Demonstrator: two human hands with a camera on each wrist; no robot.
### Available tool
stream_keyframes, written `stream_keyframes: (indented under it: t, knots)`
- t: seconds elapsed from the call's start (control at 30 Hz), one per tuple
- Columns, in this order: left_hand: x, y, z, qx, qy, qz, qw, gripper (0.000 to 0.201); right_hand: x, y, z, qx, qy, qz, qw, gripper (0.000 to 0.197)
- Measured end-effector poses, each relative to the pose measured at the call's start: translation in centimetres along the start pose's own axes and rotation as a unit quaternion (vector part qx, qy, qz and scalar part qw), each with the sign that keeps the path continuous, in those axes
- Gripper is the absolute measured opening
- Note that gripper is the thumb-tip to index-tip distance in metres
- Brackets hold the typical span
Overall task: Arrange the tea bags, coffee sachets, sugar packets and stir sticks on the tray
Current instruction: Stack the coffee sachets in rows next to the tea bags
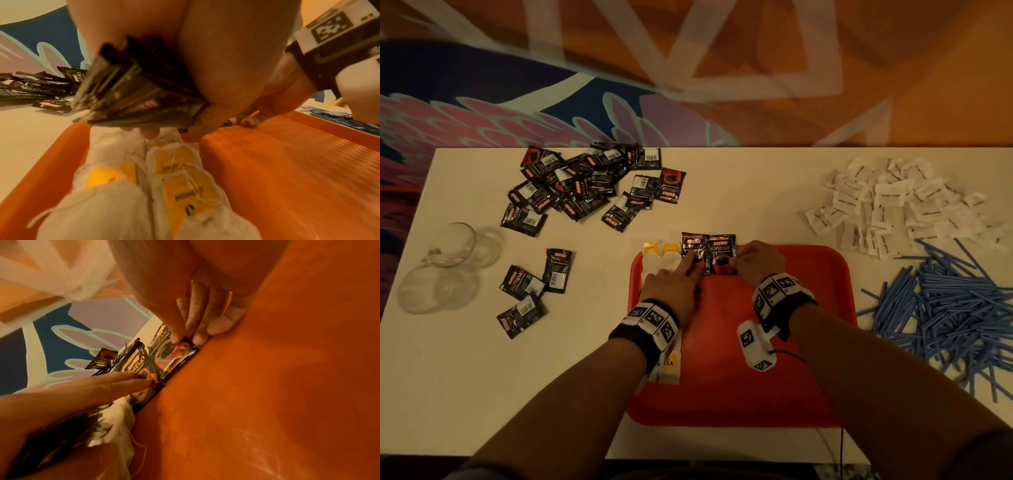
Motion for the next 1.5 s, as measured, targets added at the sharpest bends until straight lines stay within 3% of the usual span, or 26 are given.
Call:
stream_keyframes:
  t: [0.1, 0.2, 0.27, 0.33, 0.43, 0.47, 0.53, 0.6, 0.67, 0.8, 0.87, 0.93, 1.1, 1.2, 1.27, 1.4, 1.5]
  knots:
    - [-0.2, 0.1, -0.2, 0.011, -0.013, -0.005, 1.0, 0.064, -0.2, 0.1, -0.2, -0.002, -0.004, 0.005, 1.0, 0.018]
    - [-0.9, 0.2, -0.7, 0.028, -0.066, -0.045, 0.996, 0.063, -0.6, 0.1, -0.6, 0.001, -0.003, 0.013, 1.0, 0.019]
    - [-1.5, 0.7, -1.3, 0.023, -0.095, -0.136, 0.986, 0.06, -1.0, 0.2, -1.0, -0.003, -0.003, 0.02, 1.0, 0.02]
    - [-2.1, 1.5, -1.9, 0.003, -0.12, -0.264, 0.957, 0.054, -1.5, 0.5, -1.8, -0.017, -0.004, 0.026, 1.0, 0.019]
    - [-3.3, 3.0, -2.9, -0.036, -0.193, -0.458, 0.867, 0.032, -1.7, 1.5, -3.4, -0.054, 0.014, 0.049, 0.997, 0.016]
    - [-3.2, 3.4, -3.0, -0.048, -0.193, -0.535, 0.821, 0.027, -1.6, 1.9, -3.9, -0.074, 0.025, 0.061, 0.995, 0.014]
    - [-2.7, 3.4, -3.2, -0.051, -0.154, -0.694, 0.702, 0.02, -1.2, 3.1, -5.4, -0.116, 0.056, 0.089, 0.988, 0.018]
    - [-2.8, 2.9, -4.0, -0.038, -0.125, -0.77, 0.625, 0.018, -0.7, 4.4, -7.1, -0.14, 0.101, 0.114, 0.978, 0.033]
    - [-3.2, 2.2, -4.7, -0.017, -0.098, -0.807, 0.581, 0.03, -0.4, 5.8, -8.8, -0.161, 0.133, 0.127, 0.97, 0.037]
    - [-3.7, 0.7, -5.7, 0.017, -0.04, -0.847, 0.529, 0.059, -0.9, 7.4, -10.8, -0.184, 0.15, 0.145, 0.961, 0.034]
    - [-3.7, -0.1, -6.3, 0.046, -0.009, -0.859, 0.51, 0.057, -1.4, 7.7, -11.7, -0.187, 0.165, 0.172, 0.953, 0.03]
    - [-3.7, -0.5, -6.8, 0.061, -0.004, -0.859, 0.508, 0.055, -2.1, 7.8, -12.3, -0.195, 0.168, 0.175, 0.95, 0.024]
    - [-3.8, -0.4, -7.5, 0.033, -0.057, -0.856, 0.513, 0.053, -3.1, 7.3, -12.8, -0.195, 0.168, 0.174, 0.95, 0.015]
    - [-4.0, -0.3, -7.5, 0.003, -0.076, -0.859, 0.507, 0.028, -3.1, 6.6, -13.0, -0.173, 0.192, 0.158, 0.953, 0.028]
    - [-3.5, -0.4, -7.4, -0.026, -0.065, -0.861, 0.503, 0.019, -3.2, 6.2, -13.2, -0.163, 0.204, 0.153, 0.953, 0.024]
    - [-2.4, -1.1, -7.0, -0.054, -0.03, -0.858, 0.51, 0.037, -3.6, 5.2, -12.4, -0.157, 0.191, 0.113, 0.962, 0.014]
    - [-1.9, -1.1, -6.6, -0.065, -0.047, -0.85, 0.52, 0.03, -3.2, 4.7, -11.6, -0.154, 0.206, 0.074, 0.964, 0.015]
Point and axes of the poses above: each hand's wrist, its own z-axis towards the middle knuckle, its own x-axis out of the palm, y = z × x, the point moved 7 cm from there along z, towards the middle knuckle, and after that the axes turned 6 degrees about y, right-handed, at the moved point
